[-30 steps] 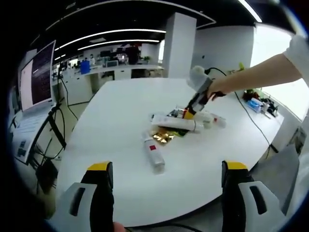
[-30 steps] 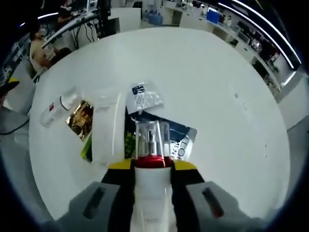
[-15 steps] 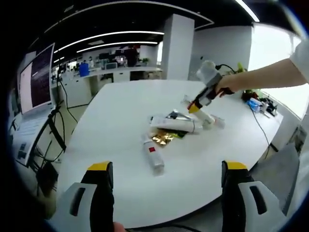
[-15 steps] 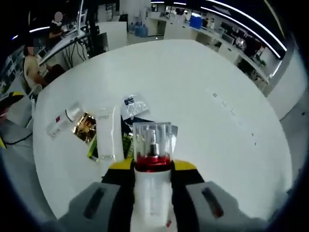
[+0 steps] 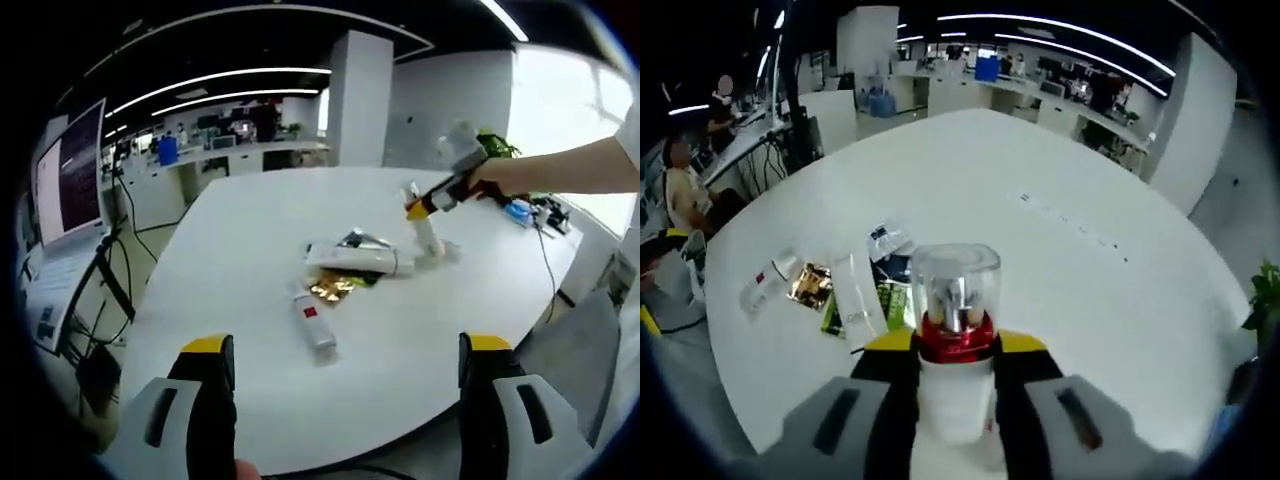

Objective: Arrange the skincare products in the storage area until every visible bottle or jar stands upright without overlapping.

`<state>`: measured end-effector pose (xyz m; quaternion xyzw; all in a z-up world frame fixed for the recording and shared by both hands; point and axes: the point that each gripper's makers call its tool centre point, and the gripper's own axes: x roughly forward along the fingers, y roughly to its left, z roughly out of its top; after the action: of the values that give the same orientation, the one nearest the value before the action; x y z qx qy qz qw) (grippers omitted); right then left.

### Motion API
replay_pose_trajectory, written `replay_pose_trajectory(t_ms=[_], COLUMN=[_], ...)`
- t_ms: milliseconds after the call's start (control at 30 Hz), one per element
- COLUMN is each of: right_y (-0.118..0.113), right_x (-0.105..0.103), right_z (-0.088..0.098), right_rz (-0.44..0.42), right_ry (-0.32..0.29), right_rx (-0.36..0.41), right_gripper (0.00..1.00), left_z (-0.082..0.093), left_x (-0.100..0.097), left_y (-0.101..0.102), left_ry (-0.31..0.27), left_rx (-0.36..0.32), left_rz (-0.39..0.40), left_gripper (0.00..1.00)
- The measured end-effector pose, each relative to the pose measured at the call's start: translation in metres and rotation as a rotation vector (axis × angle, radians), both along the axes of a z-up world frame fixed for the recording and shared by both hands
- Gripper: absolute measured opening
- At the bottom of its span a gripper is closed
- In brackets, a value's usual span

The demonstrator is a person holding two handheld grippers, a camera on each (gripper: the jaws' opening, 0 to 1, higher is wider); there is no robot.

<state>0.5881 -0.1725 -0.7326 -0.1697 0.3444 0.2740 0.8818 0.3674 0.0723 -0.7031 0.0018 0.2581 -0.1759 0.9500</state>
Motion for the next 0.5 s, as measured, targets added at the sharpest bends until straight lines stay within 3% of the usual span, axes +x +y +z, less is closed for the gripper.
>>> replay_pose_trajectory(t_ms=[500], right_y=[-0.034], right_x=[-0.026], right_z=[0.010], right_rz=[-0.293], right_ry=[-0.123], right_rx=[0.141], right_gripper=[0.28], left_z=[0.000], left_x=[-0.001], left_y=[-0.002], left_ry=[-0.005], left_rx=[0.017], left_rz=[-0.017], left_gripper=[0.91])
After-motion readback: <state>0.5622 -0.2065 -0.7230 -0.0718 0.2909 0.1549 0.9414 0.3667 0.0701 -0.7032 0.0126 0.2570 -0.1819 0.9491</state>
